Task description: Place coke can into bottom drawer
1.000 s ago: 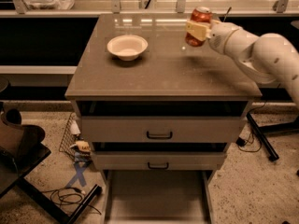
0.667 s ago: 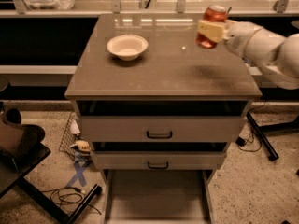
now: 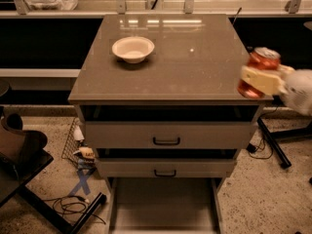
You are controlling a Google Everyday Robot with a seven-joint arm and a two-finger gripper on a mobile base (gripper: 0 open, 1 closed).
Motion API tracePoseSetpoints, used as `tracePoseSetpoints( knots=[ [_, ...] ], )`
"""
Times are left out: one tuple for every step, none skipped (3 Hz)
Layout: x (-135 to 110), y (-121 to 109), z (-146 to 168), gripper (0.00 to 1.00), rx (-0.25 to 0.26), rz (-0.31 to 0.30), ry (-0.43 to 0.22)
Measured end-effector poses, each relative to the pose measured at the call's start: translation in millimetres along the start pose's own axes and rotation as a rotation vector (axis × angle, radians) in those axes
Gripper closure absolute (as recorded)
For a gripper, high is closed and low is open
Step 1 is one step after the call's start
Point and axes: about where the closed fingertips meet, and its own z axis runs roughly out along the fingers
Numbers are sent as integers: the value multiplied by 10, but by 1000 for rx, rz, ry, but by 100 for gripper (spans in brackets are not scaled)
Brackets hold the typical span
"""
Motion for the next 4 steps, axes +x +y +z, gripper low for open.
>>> tracePoseSetpoints(
  knots=[
    [462, 15, -767, 100, -3, 47, 28],
    [859, 56, -1290, 100, -46, 84, 24],
    [956, 31, -1363, 100, -118, 75, 25],
    [921, 60, -1300, 100, -148, 67, 23]
  ],
)
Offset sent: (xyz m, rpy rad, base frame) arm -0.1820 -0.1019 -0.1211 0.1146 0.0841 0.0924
